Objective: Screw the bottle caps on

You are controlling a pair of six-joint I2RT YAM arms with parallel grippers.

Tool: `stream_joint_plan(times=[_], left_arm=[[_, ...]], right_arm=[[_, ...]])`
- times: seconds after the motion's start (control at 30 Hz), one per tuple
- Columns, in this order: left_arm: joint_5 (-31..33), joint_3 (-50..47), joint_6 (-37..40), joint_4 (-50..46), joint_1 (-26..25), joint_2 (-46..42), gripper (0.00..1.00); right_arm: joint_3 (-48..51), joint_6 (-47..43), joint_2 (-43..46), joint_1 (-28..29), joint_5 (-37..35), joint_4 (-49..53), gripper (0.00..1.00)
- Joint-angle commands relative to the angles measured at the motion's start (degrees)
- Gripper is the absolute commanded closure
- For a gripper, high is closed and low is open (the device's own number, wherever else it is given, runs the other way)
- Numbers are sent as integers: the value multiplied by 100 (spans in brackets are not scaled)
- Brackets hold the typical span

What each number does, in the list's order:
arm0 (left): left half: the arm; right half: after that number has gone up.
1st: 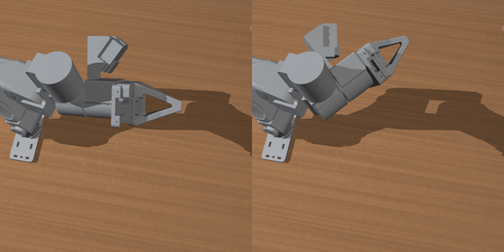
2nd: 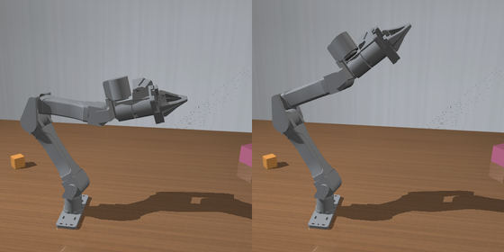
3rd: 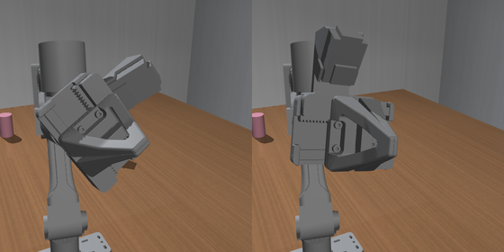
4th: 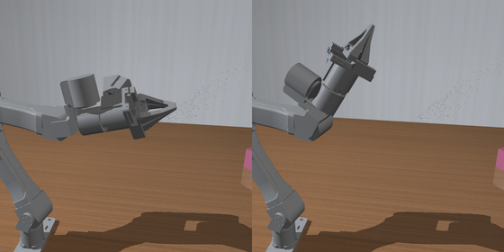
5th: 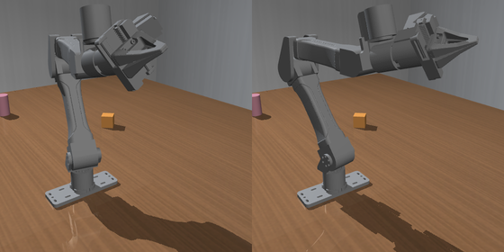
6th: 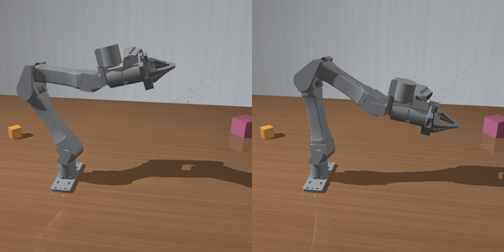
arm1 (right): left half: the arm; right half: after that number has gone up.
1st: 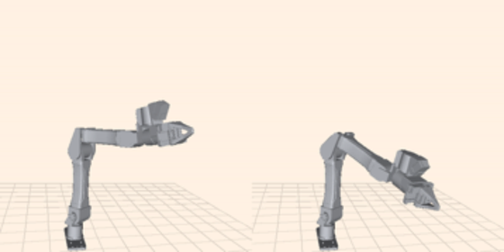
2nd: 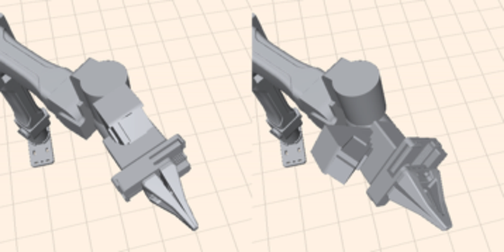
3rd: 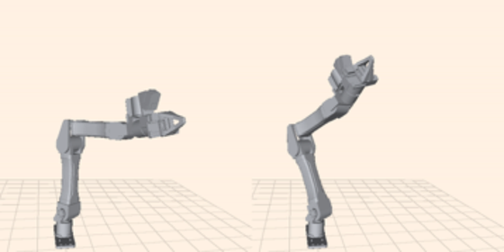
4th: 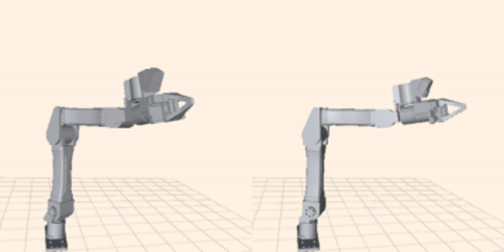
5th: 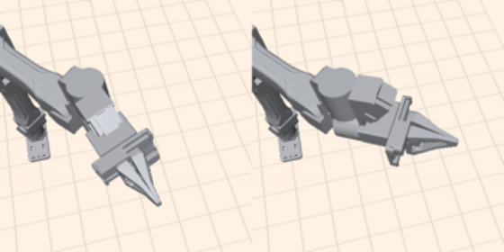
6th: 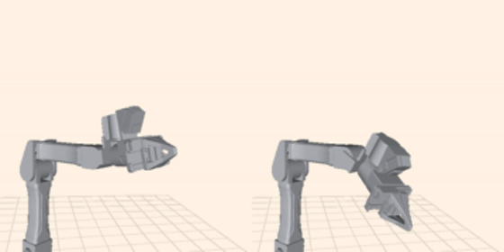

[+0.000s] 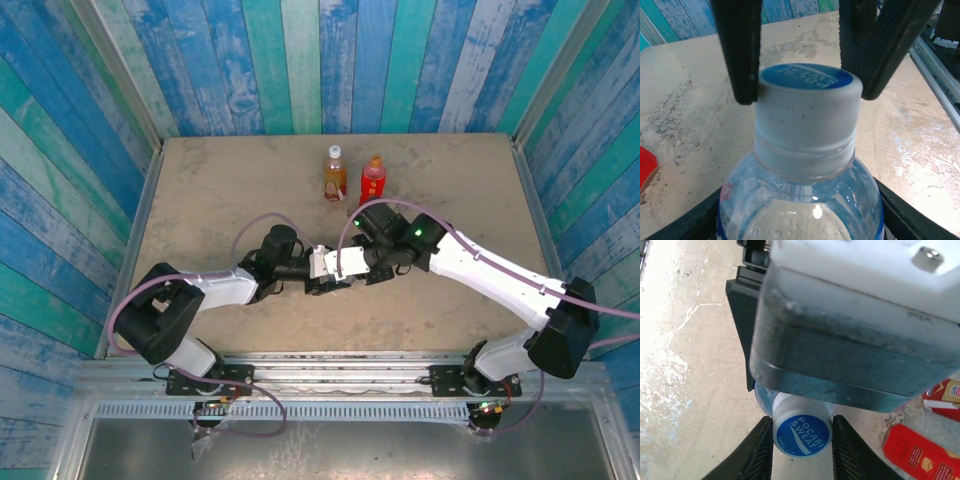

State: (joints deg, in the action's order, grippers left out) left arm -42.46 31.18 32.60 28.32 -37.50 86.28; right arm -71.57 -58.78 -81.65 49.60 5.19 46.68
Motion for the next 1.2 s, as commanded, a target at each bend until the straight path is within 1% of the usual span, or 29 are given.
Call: stream_joint_plan(times=[0.0, 0.13, 0.2, 0.23, 0.27, 0.3, 0.33, 0.37, 0.43, 0.5, 0.53, 0.57, 0.6, 0.63, 0.67, 0.73, 0.77, 0.8, 0.83, 0.93, 1.03, 1.07, 1.17], left_arm=[[-133, 59, 40, 25, -14, 27, 38], [-101, 39, 11, 87, -21, -5, 38], [-27, -1, -38, 180, -19, -32, 38], [19, -14, -52, 203, -21, -42, 38], [68, -23, -52, 209, -22, -53, 38], [109, -24, -52, 207, -21, -52, 38], [120, -24, -46, 205, -19, -51, 38], [125, -20, -45, 190, -19, -49, 38], [102, -7, -43, 184, -21, -33, 38], [105, -4, -39, 175, -21, -33, 38], [110, 2, -34, 170, -21, -34, 38], [117, -6, -26, 158, -13, -43, 38], [123, -5, -26, 149, -21, -42, 38], [113, -7, -17, 141, -21, -55, 38], [105, -7, -8, 139, -19, -56, 38], [86, -7, 13, 138, -21, -51, 38], [80, -6, 9, 137, -16, -52, 38], [74, -7, 18, 122, -20, -40, 38], [51, -7, 12, 131, -21, -42, 38], [18, -6, 33, 101, -21, -41, 38], [10, -7, 79, 64, -21, -69, 38], [5, -7, 88, 55, -16, -66, 38], [-18, 2, 97, 47, -14, -35, 38]], right_arm=[[-81, 80, -71, -42, 108, 76, 74], [-59, 402, -55, -46, 163, 38, 79], [-59, 1034, -44, -47, 122, -59, 86], [-36, 1530, -36, -45, 41, -224, 91], [-8, 2239, -4, -43, -123, -455, 95], [44, 3071, 47, -40, -390, -767, 95], [101, 4037, 104, -46, -813, -1047, 98], [109, 5018, 147, -46, -988, -1120, 99], [130, 6472, 167, -37, -833, -1099, 99], [157, 8018, 87, -40, -398, -945, 98], [118, 8455, 17, -40, -149, -852, 96], [18, 8671, -77, -45, 44, -665, 94], [-120, 8719, -150, -47, 83, -429, 90], [-225, 8627, -182, -45, 36, -238, 87], [-309, 8336, -166, -54, -31, -120, 81], [-358, 7488, -63, -85, -142, -21, 67], [-343, 6797, 23, -90, -156, -9, 58], [-306, 6131, 109, -101, -172, -18, 52], [-221, 5354, 247, -111, -257, -33, 49], [111, 3096, 631, -142, -234, -117, 40], [477, 1321, 953, -151, -73, -363, 36], [534, 801, 1004, -144, 8, -370, 35], [332, 70, 896, -152, 215, -218, 35]])
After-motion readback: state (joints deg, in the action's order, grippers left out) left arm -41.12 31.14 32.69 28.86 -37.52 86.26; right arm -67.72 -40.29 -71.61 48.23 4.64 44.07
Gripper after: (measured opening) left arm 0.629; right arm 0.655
